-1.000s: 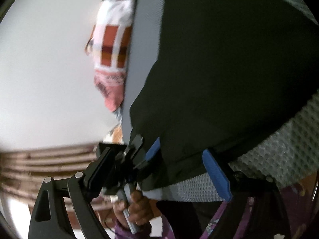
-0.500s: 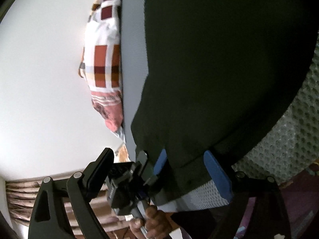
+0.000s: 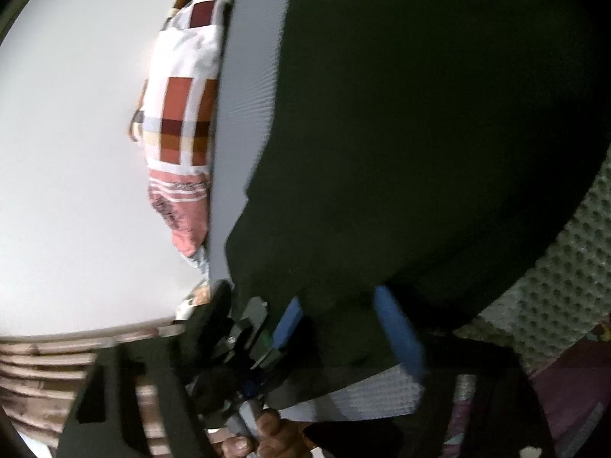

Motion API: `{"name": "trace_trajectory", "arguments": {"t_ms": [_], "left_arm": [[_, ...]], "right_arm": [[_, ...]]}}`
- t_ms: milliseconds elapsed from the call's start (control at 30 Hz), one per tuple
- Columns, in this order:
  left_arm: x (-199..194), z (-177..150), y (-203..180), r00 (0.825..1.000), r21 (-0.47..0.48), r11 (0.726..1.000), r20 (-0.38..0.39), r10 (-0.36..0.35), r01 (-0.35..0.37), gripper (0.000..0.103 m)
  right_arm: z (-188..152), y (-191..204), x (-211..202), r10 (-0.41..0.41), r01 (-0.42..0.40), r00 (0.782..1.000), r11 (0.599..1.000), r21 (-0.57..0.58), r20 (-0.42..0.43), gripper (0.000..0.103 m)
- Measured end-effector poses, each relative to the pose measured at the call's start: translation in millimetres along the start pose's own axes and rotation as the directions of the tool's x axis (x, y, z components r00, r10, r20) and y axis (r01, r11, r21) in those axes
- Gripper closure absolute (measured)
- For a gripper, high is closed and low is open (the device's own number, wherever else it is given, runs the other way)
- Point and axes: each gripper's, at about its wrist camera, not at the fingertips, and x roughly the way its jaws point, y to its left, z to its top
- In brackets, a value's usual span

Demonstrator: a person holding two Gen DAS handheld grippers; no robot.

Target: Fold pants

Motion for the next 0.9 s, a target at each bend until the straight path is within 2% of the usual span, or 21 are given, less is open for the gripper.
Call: {"name": "trace_trajectory", "arguments": {"t_ms": [67, 133, 167, 233, 567, 633, 700, 800, 900], "left_arm": [[-1, 0, 0, 1.0, 0.001, 1.0, 0.0, 0.0, 0.0, 0.064], [-1, 0, 0, 1.0, 0.002, 1.0, 0.0, 0.0, 0.0, 0.064], [-1, 0, 0, 1.0, 0.002, 1.0, 0.0, 0.0, 0.0, 0.064], [-1, 0, 0, 1.0, 0.002, 1.0, 0.0, 0.0, 0.0, 0.065], [-3, 1, 3, 1.0, -0.026, 1.0, -0.013, -0.006, 0.005, 0.064], [-7, 2, 5, 1.0, -0.052, 0.999, -0.011, 0.0, -0.001, 0.061], [-15, 3, 3, 1.0, -0.063, 0.998, 0.007, 0.014, -0.013, 0.054], [-27, 5, -4, 0.997, -0.044, 0.997, 0.037, 0.063, -0.062, 0.048], [-39, 4, -8, 0.995, -0.04, 0.996, 0.062, 0.082, -0.08, 0.045]], "right_arm": [[3, -14, 0, 0.016, -0.015, 1.0, 0.997, 0.069, -0.01, 0.081], [5, -29, 0, 0.05, -0.046, 0.998, 0.989, 0.143, -0.024, 0.091], [6, -33, -1, 0.073, -0.067, 0.997, 0.983, 0.168, -0.026, 0.091], [5, -32, -1, 0.067, -0.062, 0.997, 0.985, 0.161, -0.028, 0.094], [3, -12, -9, 0.058, -0.058, 0.997, 0.998, -0.007, -0.05, 0.098], [0, -5, -11, 0.065, -0.068, 0.996, 0.997, -0.042, -0.066, 0.098], [-3, -2, -12, 0.072, -0.077, 0.994, 0.995, -0.06, -0.084, 0.098], [-8, -2, -10, 0.08, -0.091, 0.988, 0.993, -0.076, -0.132, 0.098], [-16, -8, -1, 0.067, -0.084, 0.979, 0.993, -0.081, -0.194, 0.099]]}}
